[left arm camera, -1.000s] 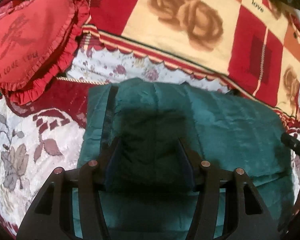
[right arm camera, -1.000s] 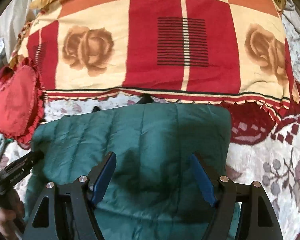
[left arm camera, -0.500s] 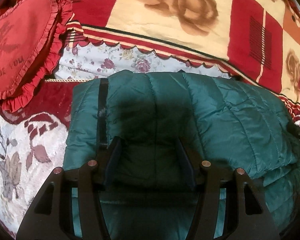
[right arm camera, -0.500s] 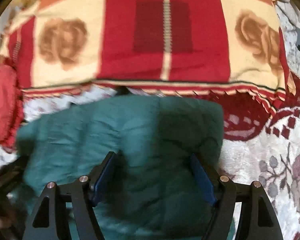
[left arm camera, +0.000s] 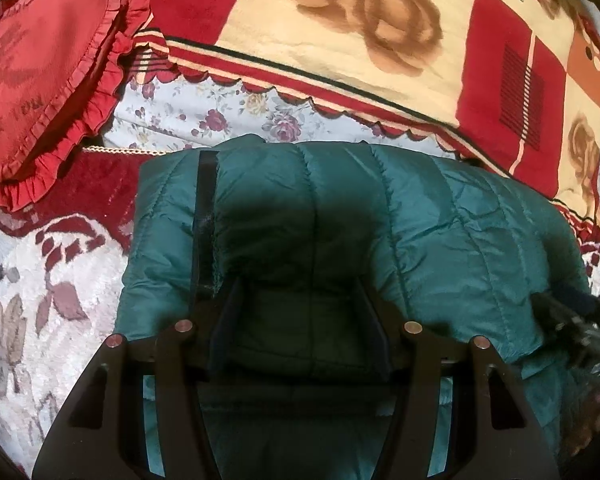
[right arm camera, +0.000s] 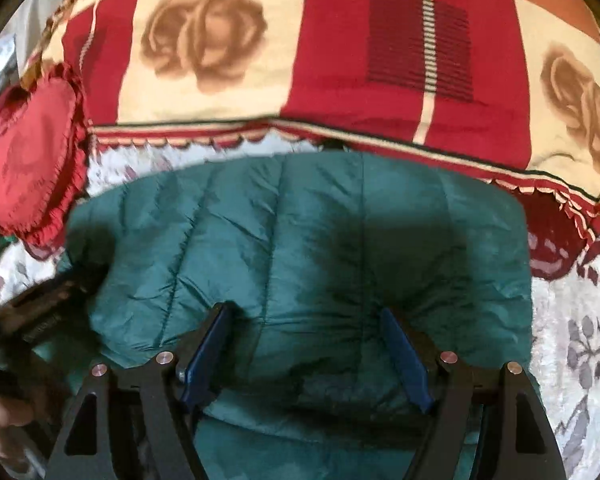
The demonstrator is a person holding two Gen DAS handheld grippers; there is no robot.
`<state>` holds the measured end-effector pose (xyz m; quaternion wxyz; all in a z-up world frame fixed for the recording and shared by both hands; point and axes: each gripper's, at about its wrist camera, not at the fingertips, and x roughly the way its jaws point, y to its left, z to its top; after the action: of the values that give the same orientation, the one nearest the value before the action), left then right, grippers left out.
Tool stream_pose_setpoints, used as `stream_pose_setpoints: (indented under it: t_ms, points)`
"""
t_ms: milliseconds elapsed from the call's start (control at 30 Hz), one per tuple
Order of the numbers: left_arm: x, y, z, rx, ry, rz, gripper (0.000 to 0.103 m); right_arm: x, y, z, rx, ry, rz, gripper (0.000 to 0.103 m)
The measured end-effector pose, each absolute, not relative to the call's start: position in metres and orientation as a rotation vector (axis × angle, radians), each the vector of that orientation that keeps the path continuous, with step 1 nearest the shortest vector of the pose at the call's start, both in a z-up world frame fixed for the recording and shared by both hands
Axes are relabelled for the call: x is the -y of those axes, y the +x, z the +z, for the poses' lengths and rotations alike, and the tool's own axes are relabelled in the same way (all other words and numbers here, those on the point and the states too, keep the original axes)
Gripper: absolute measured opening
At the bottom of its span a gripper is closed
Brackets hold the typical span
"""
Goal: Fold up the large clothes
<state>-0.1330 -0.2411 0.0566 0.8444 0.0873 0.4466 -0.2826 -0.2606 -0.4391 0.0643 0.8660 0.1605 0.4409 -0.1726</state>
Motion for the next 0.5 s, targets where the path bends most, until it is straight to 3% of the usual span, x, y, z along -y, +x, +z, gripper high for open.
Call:
stream_pose_setpoints:
  t_ms: [233, 500]
  points:
    - [0.243, -0.131, 0.057, -0.935, 0.189, -0.595, 0.057, 0.437, -0.257, 0.059, -0.945, 0.306, -0.373, 0.075]
    - [0.241, -0.132, 0.057, -0.929, 0.199, -0.589, 0.057, 0.434, -0.294, 0.096, -0.87, 0.343, -0.394, 0.075]
